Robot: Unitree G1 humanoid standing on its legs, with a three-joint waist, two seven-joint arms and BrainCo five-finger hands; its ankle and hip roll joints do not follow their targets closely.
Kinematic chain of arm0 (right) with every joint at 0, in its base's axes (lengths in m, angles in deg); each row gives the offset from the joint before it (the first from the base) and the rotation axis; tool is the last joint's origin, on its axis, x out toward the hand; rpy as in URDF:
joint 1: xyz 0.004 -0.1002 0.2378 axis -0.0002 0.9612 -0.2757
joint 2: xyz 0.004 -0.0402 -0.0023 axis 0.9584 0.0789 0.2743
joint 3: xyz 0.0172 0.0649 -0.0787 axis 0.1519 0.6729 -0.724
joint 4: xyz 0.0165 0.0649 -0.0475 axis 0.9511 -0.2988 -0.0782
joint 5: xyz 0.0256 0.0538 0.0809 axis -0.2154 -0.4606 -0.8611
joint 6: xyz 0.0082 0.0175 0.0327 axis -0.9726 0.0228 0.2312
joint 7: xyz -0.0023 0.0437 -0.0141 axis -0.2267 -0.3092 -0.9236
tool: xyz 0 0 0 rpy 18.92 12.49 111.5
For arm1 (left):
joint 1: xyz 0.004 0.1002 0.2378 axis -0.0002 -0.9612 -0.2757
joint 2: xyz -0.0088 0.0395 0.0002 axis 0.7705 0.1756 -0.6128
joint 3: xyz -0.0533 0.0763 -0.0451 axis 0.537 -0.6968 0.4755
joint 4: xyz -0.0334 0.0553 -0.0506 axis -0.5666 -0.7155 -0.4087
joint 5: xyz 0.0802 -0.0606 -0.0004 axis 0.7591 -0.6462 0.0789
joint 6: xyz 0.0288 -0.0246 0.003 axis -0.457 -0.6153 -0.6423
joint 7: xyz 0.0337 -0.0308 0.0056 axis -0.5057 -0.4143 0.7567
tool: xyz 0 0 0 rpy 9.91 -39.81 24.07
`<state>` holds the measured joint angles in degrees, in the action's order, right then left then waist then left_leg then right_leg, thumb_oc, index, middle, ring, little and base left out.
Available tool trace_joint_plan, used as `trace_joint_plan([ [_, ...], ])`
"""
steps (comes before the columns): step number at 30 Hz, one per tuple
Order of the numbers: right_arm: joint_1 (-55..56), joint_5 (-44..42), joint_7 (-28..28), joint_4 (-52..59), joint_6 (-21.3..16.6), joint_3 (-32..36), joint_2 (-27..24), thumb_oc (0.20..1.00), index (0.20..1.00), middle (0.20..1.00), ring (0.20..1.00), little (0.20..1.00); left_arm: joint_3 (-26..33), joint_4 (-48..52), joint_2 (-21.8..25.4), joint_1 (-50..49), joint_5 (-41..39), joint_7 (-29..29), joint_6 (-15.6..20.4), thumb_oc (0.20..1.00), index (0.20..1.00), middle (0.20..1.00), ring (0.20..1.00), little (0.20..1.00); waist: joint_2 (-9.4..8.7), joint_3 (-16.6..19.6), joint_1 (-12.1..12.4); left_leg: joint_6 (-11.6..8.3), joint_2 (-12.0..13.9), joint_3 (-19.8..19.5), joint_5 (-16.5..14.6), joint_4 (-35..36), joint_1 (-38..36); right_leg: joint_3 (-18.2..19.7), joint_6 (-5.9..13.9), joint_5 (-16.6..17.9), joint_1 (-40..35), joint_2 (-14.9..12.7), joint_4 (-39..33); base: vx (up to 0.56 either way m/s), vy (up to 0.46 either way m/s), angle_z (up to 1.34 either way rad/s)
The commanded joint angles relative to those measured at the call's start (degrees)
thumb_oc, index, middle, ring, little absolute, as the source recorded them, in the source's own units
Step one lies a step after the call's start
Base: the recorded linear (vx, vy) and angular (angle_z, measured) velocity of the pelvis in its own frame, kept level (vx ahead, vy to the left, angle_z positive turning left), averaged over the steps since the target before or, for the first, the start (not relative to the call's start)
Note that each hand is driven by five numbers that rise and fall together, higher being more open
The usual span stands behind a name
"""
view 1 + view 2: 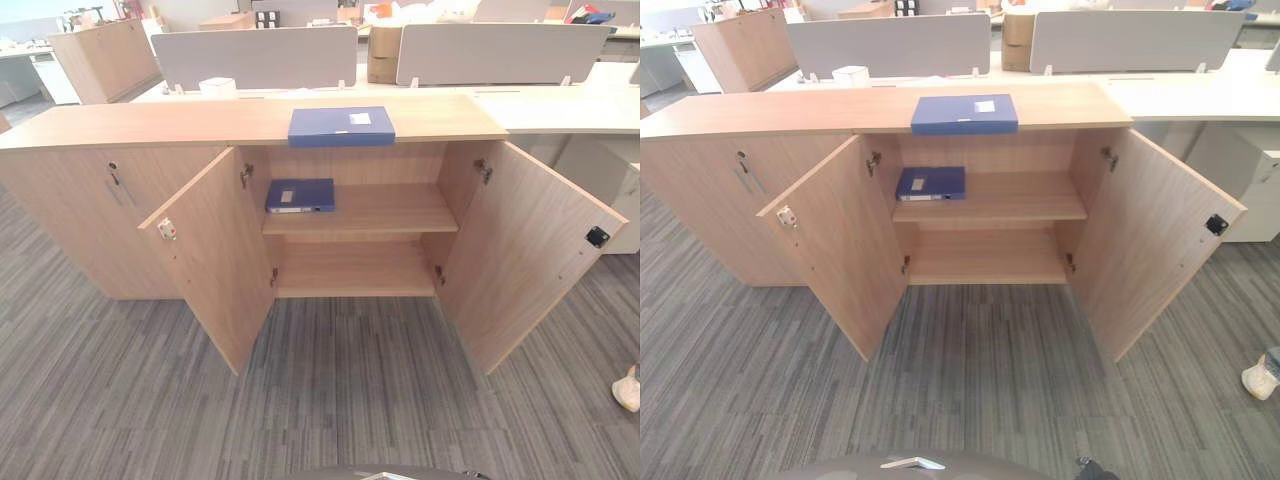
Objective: Put the empty folder in the office cabinet
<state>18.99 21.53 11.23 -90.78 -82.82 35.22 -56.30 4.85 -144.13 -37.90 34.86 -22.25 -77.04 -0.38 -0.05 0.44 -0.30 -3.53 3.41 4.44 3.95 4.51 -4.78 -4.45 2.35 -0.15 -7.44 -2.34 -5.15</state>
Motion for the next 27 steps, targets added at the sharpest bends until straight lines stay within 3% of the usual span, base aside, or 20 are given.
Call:
trace_joint_plan([
  [1, -3.06, -0.34, -0.28, -2.36, -0.98, -1.63, 1.61, 1.000, 1.000, 1.000, 1.000, 1.000, 1.67, -3.54, 0.68, 4.03, 0.48, 0.86, 0.76, 1.000, 1.000, 1.000, 1.000, 1.000, -0.44, -1.82, 1.05, 2.23, -3.68, -0.29, -4.88, 0.27, -2.22, 1.37, 0.88, -0.88, 0.15, 2.63, 0.61, 0.00, -0.034, -0.01],
  [9, -3.14, -0.19, -0.40, -1.85, -0.94, -1.80, 1.34, 1.000, 1.000, 1.000, 1.000, 1.000, 1.55, -3.23, 1.02, 4.14, 0.43, 0.88, 0.77, 1.000, 1.000, 1.000, 1.000, 1.000, -0.51, -2.40, 1.15, 1.99, -3.37, -0.18, -5.06, -0.69, -1.99, 1.37, 0.61, -1.21, 0.09, 2.88, 0.81, 0.00, -0.025, -0.02],
  [10, -3.47, -0.33, -0.33, -1.67, -1.00, -1.85, 1.27, 1.000, 1.000, 1.000, 1.000, 1.000, 1.53, -2.97, 1.16, 4.36, 0.13, 0.85, 0.85, 1.000, 1.000, 1.000, 1.000, 1.000, -0.71, -2.93, 1.26, 1.82, -3.19, -0.22, -5.51, -3.30, -0.27, 1.47, 0.51, -1.24, 0.40, 2.79, 1.03, -0.15, -0.079, -0.01],
  [11, -4.03, -0.62, -0.20, -1.02, -1.14, -2.20, 0.97, 1.000, 1.000, 1.000, 1.000, 1.000, 1.29, -2.01, 1.76, 5.15, -0.71, 0.87, 1.00, 1.000, 1.000, 1.000, 1.000, 1.000, -1.44, -5.52, 1.93, 0.61, -2.93, -0.32, -6.16, -12.26, 5.73, 1.93, -0.23, -1.54, 1.08, 2.48, 1.89, -0.22, -0.119, 0.02],
  [13, -4.89, -1.27, -0.01, -0.39, -1.23, -2.21, 0.37, 1.000, 1.000, 1.000, 1.000, 1.000, 0.72, -1.33, 2.24, 6.34, -1.37, 1.44, 1.11, 1.000, 1.000, 1.000, 1.000, 1.000, -2.12, -8.44, 2.69, -1.05, -2.38, -1.50, -3.24, -23.98, 14.16, 1.45, -1.21, -1.67, 1.48, 2.10, 2.53, -0.18, -0.114, 0.11],
  [15, -5.17, -1.32, 0.13, -0.24, -1.20, -2.19, 0.15, 1.000, 1.000, 1.000, 1.000, 1.000, 0.59, -1.40, 2.32, 6.59, -1.47, 1.60, 1.03, 1.000, 1.000, 1.000, 1.000, 1.000, -2.02, -9.01, 2.67, -1.38, -1.62, -1.74, -1.62, -26.26, 16.74, 0.91, -1.47, -1.85, 1.36, 2.27, 2.47, 0.00, -0.040, 0.20],
  [17, -5.13, -1.45, 0.42, 0.16, -1.17, -2.06, -0.24, 1.000, 1.000, 1.000, 1.000, 1.000, 1.16, -2.74, 2.73, 5.40, -0.30, 1.74, 0.85, 1.000, 1.000, 1.000, 1.000, 1.000, -2.17, -9.23, 3.84, -0.27, 1.09, 0.74, -0.60, -21.68, 20.32, 0.72, -1.69, -3.24, -0.25, 2.32, 1.90, 0.23, 0.023, 0.25],
  [19, -5.17, -1.67, 0.54, 0.61, -1.27, -2.09, -0.45, 1.000, 1.000, 1.000, 1.000, 1.000, 1.36, -3.21, 2.90, 4.96, 0.23, 1.91, 0.84, 1.000, 1.000, 1.000, 1.000, 1.000, -2.09, -9.53, 4.41, -0.26, 1.52, 0.70, 1.22, -19.00, 20.95, 1.02, -1.77, -3.85, -0.80, 2.49, 1.76, 0.24, 0.072, 0.16],
  [20, -5.22, -2.32, 0.92, 1.17, -1.61, -1.97, -0.88, 1.000, 1.000, 1.000, 1.000, 1.000, 1.83, -3.67, 3.08, 4.08, 0.82, 2.07, 0.80, 1.000, 1.000, 1.000, 1.000, 1.000, -0.68, -10.07, 5.63, -1.08, 2.84, -0.22, 6.24, -12.09, 22.55, 1.42, -1.91, -5.16, -1.91, 3.73, 1.55, 0.18, 0.067, -0.01],
  [22, -5.19, -2.33, 0.92, 1.19, -1.61, -1.98, -0.89, 1.000, 1.000, 1.000, 1.000, 1.000, 1.83, -3.67, 3.07, 4.06, 0.83, 2.07, 0.80, 1.000, 1.000, 1.000, 1.000, 1.000, -0.84, -10.31, 5.64, -1.10, 2.65, -0.09, 6.55, -11.44, 21.92, 1.43, -1.90, -5.28, -2.21, 3.54, 1.57, 0.20, 0.073, -0.07],
  [23, -5.05, -3.12, 1.24, 1.46, -1.91, -1.23, -1.37, 1.000, 1.000, 1.000, 1.000, 1.000, 2.77, -3.94, 3.15, 3.26, 0.97, 2.31, 0.81, 1.000, 1.000, 1.000, 1.000, 1.000, -0.20, -10.68, 6.50, -1.74, 3.72, 1.16, 8.07, -4.97, 24.89, 2.06, -1.61, -6.95, -4.42, 3.72, 0.95, 0.21, 0.080, 0.08],
  [24, -5.05, -3.12, 1.24, 1.46, -1.91, -1.23, -1.37, 1.000, 1.000, 1.000, 1.000, 1.000, 2.77, -3.94, 3.15, 3.26, 0.97, 2.31, 0.81, 1.000, 1.000, 1.000, 1.000, 1.000, -0.20, -10.68, 6.50, -1.74, 3.72, 1.16, 8.07, -4.97, 24.89, 2.06, -1.61, -6.95, -4.42, 3.72, 0.95, 0.42, 0.169, 0.02],
  [25, -4.59, -3.22, 1.43, 1.57, -2.18, -0.62, -1.67, 1.000, 1.000, 1.000, 1.000, 1.000, 3.67, -4.15, 3.26, 2.41, 1.32, 2.39, 0.94, 1.000, 1.000, 1.000, 1.000, 1.000, 0.05, -10.71, 6.77, -2.05, 4.08, 4.91, 8.97, -0.79, 25.15, 3.07, -1.26, -8.27, -6.51, 3.47, 0.66, 0.34, 0.154, 0.05],
  [27, -4.12, -2.94, 1.66, 1.66, -2.42, 0.16, -2.11, 1.000, 1.000, 1.000, 1.000, 1.000, 5.24, -4.33, 3.29, 0.66, 1.91, 2.56, 1.12, 1.000, 1.000, 1.000, 1.000, 1.000, 0.67, -9.48, 7.81, -2.44, 5.68, 7.50, 10.70, 0.00, 27.16, 6.35, -0.79, -10.12, -9.40, 3.38, 0.15, 0.51, 0.264, 0.00],
])
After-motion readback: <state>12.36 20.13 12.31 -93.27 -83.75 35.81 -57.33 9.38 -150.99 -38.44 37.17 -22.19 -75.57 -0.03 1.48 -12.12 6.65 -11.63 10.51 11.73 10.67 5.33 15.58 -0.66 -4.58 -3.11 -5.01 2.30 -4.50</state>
